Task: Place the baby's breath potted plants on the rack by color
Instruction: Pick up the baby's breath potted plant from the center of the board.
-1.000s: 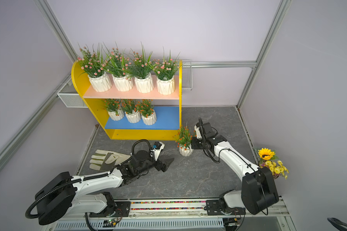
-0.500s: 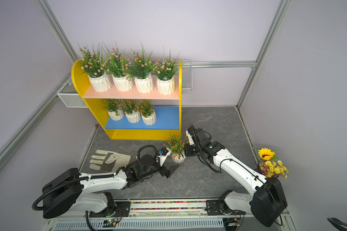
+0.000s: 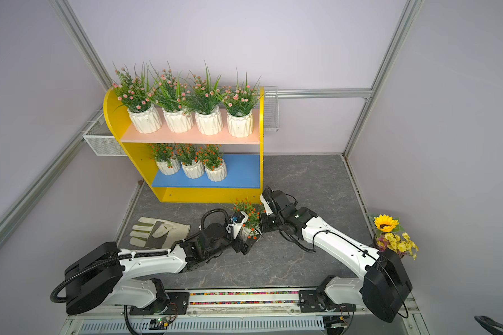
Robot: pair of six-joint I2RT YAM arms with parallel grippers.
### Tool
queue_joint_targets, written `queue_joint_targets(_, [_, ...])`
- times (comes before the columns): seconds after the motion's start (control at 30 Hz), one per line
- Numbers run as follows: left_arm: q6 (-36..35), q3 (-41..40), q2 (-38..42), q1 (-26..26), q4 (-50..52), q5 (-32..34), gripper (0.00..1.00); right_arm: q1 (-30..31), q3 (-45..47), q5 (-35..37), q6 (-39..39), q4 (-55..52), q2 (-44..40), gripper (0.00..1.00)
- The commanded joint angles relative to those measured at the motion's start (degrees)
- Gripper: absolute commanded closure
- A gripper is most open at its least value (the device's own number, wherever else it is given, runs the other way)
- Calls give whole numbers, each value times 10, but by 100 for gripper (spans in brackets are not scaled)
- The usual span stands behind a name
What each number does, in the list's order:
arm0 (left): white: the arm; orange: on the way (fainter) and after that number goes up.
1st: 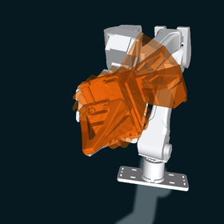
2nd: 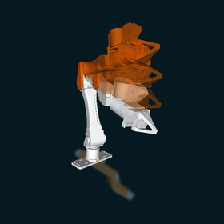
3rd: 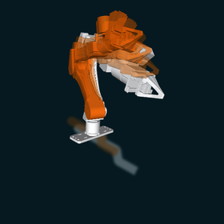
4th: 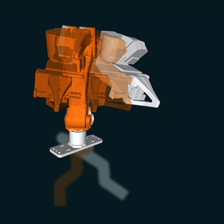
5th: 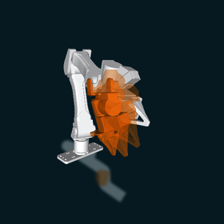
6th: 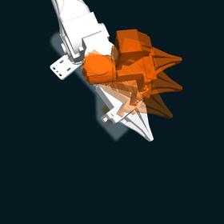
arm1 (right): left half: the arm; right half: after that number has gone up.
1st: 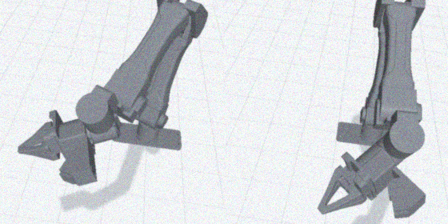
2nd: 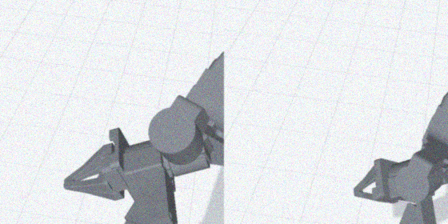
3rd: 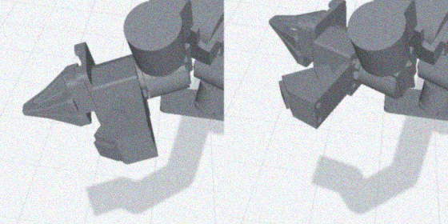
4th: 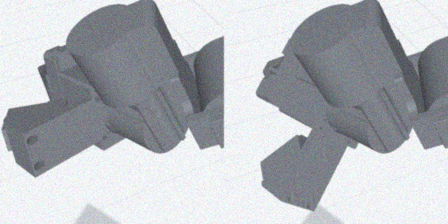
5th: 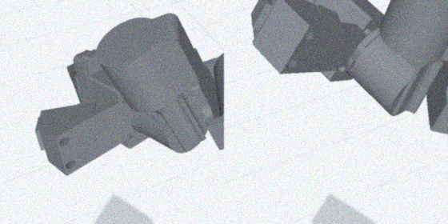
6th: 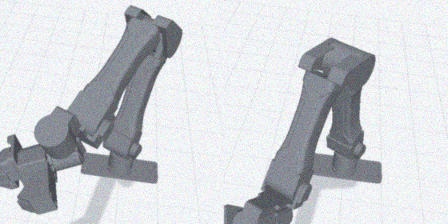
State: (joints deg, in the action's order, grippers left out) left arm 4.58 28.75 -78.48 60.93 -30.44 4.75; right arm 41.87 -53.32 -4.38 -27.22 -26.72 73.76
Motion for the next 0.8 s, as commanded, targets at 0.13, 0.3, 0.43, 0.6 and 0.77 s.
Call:
queue_joint_targets(0.13, [-5,24,-17,3,-13,6,0,18,0,-29,-25,68,-3,93])
queue_joint_targets(0.3, [-3,27,-26,4,-10,7,0,24,1,-31,-27,73,-8,93])
queue_joint_targets(0.43, [-4,32,-27,3,-1,4,1,24,6,-25,-29,76,-10,93])
queue_joint_targets(0.6, [-5,35,-30,3,14,9,12,24,8,-17,-29,79,-7,93])
queue_joint_targets(0.77, [-4,38,-33,3,19,13,40,20,10,-11,-30,85,-2,93])
